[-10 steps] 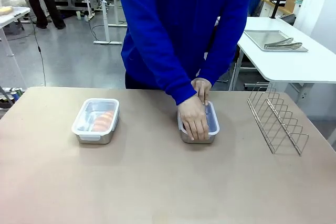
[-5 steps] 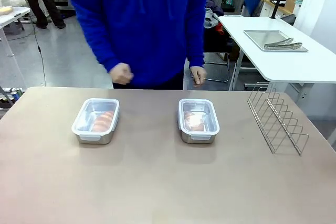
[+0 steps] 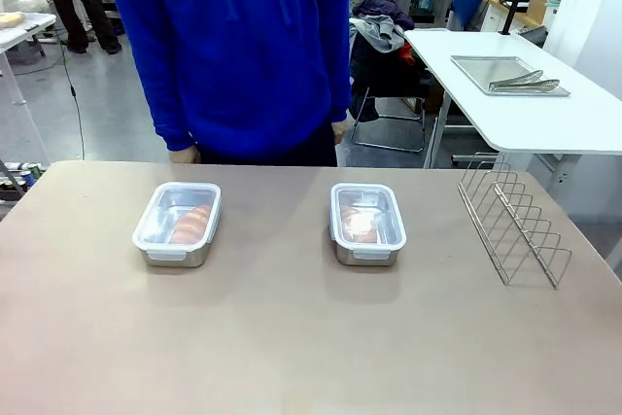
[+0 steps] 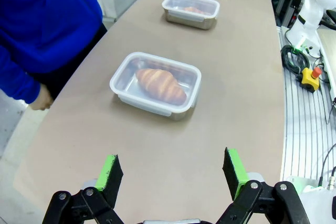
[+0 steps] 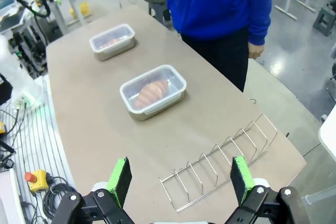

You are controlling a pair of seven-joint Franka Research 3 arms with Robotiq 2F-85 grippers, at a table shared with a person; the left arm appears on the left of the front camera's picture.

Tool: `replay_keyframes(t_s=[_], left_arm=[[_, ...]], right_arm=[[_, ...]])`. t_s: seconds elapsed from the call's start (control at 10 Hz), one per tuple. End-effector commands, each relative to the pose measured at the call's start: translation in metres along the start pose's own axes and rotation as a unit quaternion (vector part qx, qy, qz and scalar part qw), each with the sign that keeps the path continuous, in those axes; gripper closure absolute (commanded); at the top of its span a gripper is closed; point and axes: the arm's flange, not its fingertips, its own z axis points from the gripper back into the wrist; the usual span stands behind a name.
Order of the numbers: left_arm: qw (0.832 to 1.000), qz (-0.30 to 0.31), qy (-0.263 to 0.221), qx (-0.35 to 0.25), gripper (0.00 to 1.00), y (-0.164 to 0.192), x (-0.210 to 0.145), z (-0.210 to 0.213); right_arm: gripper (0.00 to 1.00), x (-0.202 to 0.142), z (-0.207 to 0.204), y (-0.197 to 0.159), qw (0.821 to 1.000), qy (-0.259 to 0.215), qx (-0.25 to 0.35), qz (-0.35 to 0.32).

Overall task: Place the bread in airtight containers.
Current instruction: Release when the human grabs the Airtight Container lid.

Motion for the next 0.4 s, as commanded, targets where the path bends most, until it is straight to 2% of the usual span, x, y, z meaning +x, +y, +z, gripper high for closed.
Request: replay_keyframes(t_s=[0.0,0.3], left_arm=[[1.000,-0.011,-0.003,-0.001,0.00,-0.0006,-0.0002,-0.0005],[1.000,-0.011,-0.003,-0.001,0.00,-0.0006,-0.0002,-0.0005]], right_arm=[[0.00,0.0033,0.0012,-0.0016,1.000,-0.012,0.001,0.000],[0.00,0.0033,0.0012,-0.0016,1.000,-0.012,0.001,0.000]])
